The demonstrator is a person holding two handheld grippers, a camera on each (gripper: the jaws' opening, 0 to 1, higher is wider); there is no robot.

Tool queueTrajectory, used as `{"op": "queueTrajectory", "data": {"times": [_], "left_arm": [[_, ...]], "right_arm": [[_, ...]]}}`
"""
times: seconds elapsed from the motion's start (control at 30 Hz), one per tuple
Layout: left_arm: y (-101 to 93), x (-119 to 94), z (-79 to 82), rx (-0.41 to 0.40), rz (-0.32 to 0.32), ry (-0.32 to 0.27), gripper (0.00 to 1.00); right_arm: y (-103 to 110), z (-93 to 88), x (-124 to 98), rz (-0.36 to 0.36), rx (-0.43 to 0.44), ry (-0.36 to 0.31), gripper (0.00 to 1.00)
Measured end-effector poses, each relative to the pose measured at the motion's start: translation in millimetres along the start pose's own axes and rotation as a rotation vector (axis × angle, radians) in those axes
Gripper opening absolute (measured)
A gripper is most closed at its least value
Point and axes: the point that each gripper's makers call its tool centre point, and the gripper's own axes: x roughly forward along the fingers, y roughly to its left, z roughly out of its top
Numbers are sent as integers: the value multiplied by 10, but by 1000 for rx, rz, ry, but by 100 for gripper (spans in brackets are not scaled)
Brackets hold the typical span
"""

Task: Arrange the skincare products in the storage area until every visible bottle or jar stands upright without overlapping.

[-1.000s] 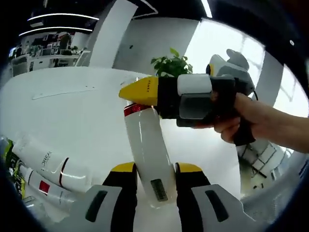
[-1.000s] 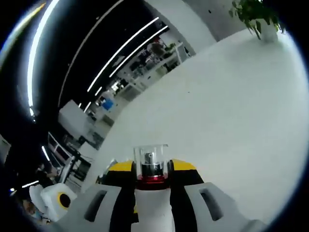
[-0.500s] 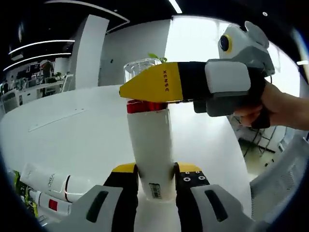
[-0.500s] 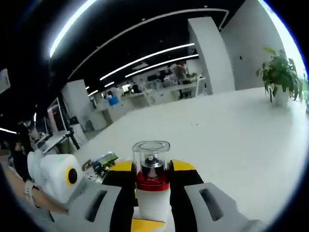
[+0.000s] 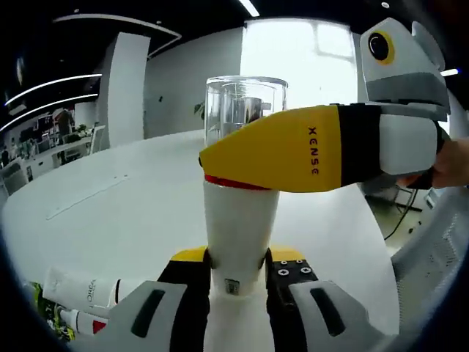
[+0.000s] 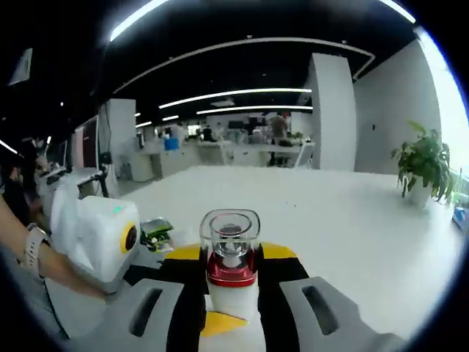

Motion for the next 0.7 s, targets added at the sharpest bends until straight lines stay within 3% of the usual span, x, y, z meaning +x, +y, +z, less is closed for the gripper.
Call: {"op": "queueTrajectory", "data": {"times": [0.2,0.47,0.7], "left_arm": [[100,66,23,-13,-46,-5,23],[119,104,29,20,-134,41,23],[127,108,21,26,-168,49,23]], "right_arm": [[-53,31,81,-67,-12,7,26],[-65,48,111,-143,-7,-3,26],[-42,80,97,-214,-17,-25,26]]}}
